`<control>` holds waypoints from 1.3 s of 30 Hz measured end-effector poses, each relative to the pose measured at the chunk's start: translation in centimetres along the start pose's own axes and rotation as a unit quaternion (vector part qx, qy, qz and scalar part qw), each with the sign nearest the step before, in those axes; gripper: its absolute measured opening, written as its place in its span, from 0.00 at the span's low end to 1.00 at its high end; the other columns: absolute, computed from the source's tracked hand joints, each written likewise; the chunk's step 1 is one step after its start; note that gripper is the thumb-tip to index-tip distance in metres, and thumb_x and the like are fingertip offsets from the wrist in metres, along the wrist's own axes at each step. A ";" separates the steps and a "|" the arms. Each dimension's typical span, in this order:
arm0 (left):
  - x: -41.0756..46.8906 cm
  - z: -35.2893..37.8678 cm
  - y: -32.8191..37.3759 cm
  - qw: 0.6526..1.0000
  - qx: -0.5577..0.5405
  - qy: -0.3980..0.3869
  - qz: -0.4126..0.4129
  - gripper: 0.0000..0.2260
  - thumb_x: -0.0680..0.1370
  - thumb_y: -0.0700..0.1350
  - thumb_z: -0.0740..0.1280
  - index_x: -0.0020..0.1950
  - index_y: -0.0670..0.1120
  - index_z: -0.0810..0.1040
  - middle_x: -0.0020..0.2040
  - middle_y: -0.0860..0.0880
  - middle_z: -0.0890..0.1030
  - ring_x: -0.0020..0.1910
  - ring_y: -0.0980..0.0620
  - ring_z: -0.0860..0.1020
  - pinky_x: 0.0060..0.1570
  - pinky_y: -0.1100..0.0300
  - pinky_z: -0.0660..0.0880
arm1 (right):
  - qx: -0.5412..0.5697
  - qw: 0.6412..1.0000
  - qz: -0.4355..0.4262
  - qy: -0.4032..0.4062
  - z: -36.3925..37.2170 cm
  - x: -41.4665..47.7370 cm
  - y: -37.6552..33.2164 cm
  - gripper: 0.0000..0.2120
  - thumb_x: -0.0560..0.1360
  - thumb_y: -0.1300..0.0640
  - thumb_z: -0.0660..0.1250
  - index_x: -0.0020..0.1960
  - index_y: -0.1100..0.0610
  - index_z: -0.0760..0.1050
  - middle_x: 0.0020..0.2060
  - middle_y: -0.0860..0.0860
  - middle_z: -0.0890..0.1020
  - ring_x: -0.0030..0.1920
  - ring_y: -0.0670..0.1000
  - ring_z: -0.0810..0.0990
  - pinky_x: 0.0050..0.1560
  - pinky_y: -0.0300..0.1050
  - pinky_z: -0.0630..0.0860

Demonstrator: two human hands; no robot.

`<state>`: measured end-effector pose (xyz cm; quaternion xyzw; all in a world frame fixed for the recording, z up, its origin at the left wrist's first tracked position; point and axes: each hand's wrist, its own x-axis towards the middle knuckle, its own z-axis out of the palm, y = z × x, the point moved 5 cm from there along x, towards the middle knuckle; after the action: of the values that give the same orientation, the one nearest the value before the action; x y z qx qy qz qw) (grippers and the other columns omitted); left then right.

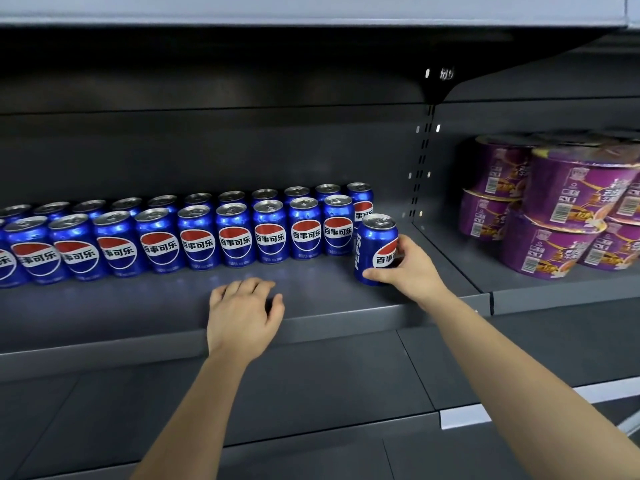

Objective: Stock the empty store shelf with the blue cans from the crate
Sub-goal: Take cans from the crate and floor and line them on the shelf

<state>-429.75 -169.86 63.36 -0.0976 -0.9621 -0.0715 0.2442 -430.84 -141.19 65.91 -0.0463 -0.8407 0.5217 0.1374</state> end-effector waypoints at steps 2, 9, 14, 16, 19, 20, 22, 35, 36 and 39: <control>0.0 0.0 0.0 1.000 -0.001 0.001 -0.001 0.26 0.75 0.58 0.46 0.58 0.51 0.80 0.57 0.51 0.80 0.57 0.49 0.76 0.59 0.51 0.62 | -0.014 1.000 0.004 0.009 0.3 0.2 0.0 0.35 0.58 0.53 0.83 0.61 0.52 0.71 0.53 0.47 0.79 0.51 0.45 0.79 0.50 0.40 0.75; 0.0 0.1 0.0 1.000 0.000 0.001 0.000 0.26 0.75 0.58 0.47 0.58 0.51 0.80 0.56 0.51 0.81 0.57 0.48 0.76 0.59 0.52 0.62 | -0.042 0.999 0.001 -0.027 0.6 0.6 0.1 0.37 0.62 0.60 0.79 0.66 0.53 0.65 0.56 0.49 0.79 0.55 0.49 0.79 0.52 0.42 0.74; 0.0 0.1 0.0 1.000 -0.002 0.002 -0.001 0.25 0.75 0.57 0.48 0.57 0.51 0.80 0.55 0.51 0.81 0.55 0.48 0.77 0.58 0.51 0.63 | -0.061 0.998 0.005 -0.001 0.7 1.5 -0.2 0.37 0.64 0.59 0.80 0.67 0.55 0.65 0.54 0.48 0.77 0.53 0.49 0.77 0.52 0.43 0.73; 0.0 0.1 0.0 1.000 -0.003 0.001 -0.003 0.24 0.75 0.57 0.49 0.58 0.51 0.80 0.55 0.51 0.81 0.55 0.48 0.78 0.58 0.50 0.64 | -0.070 0.997 0.008 0.012 0.7 2.1 -0.1 0.37 0.64 0.58 0.80 0.66 0.56 0.65 0.55 0.48 0.77 0.52 0.49 0.77 0.52 0.43 0.73; 0.1 0.2 -0.2 1.000 -0.001 -0.001 -0.006 0.25 0.76 0.58 0.48 0.58 0.51 0.80 0.55 0.52 0.81 0.55 0.49 0.77 0.59 0.51 0.64 | -0.086 0.996 0.015 0.033 0.8 3.1 0.0 0.35 0.63 0.57 0.81 0.63 0.56 0.65 0.57 0.51 0.78 0.51 0.49 0.76 0.52 0.45 0.74; 0.1 0.2 -0.2 1.000 0.001 0.000 -0.007 0.25 0.76 0.58 0.48 0.58 0.51 0.80 0.56 0.52 0.81 0.56 0.49 0.77 0.59 0.51 0.64 | -0.090 0.995 0.019 0.036 0.8 3.5 0.1 0.34 0.64 0.57 0.81 0.62 0.56 0.65 0.58 0.51 0.78 0.51 0.49 0.76 0.52 0.45 0.74; 0.0 0.2 -0.2 1.000 0.004 0.000 -0.010 0.25 0.75 0.58 0.48 0.59 0.51 0.80 0.56 0.52 0.81 0.56 0.49 0.77 0.59 0.52 0.63 | -0.099 0.994 0.024 0.036 0.8 4.1 0.2 0.34 0.64 0.56 0.81 0.62 0.56 0.65 0.59 0.52 0.78 0.53 0.50 0.77 0.54 0.47 0.75; 0.2 0.3 -0.3 1.000 0.013 0.004 -0.028 0.23 0.75 0.58 0.51 0.58 0.52 0.80 0.54 0.53 0.82 0.54 0.51 0.78 0.57 0.53 0.64 | -0.154 0.987 0.024 0.050 1.6 7.2 0.6 0.30 0.68 0.52 0.78 0.62 0.58 0.65 0.61 0.54 0.78 0.60 0.56 0.77 0.55 0.51 0.75; 0.2 0.3 -0.3 0.999 0.014 0.003 -0.029 0.23 0.75 0.58 0.51 0.58 0.52 0.80 0.54 0.53 0.82 0.54 0.51 0.78 0.58 0.52 0.65 | -0.156 0.986 0.021 0.051 1.6 7.3 0.6 0.30 0.69 0.52 0.77 0.62 0.58 0.65 0.61 0.54 0.78 0.61 0.56 0.77 0.55 0.52 0.75; 0.2 0.2 -0.3 0.999 0.013 0.008 -0.031 0.22 0.74 0.57 0.53 0.56 0.52 0.81 0.53 0.53 0.82 0.53 0.50 0.79 0.57 0.51 0.67 | -0.159 0.985 0.018 0.064 1.7 7.4 0.9 0.32 0.69 0.51 0.77 0.64 0.58 0.63 0.60 0.54 0.79 0.59 0.57 0.78 0.53 0.53 0.76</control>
<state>-430.06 -170.09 63.20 -0.0644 -0.9636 -0.0672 0.2507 -438.41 -140.60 65.79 -0.1163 -0.9012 0.3802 0.1722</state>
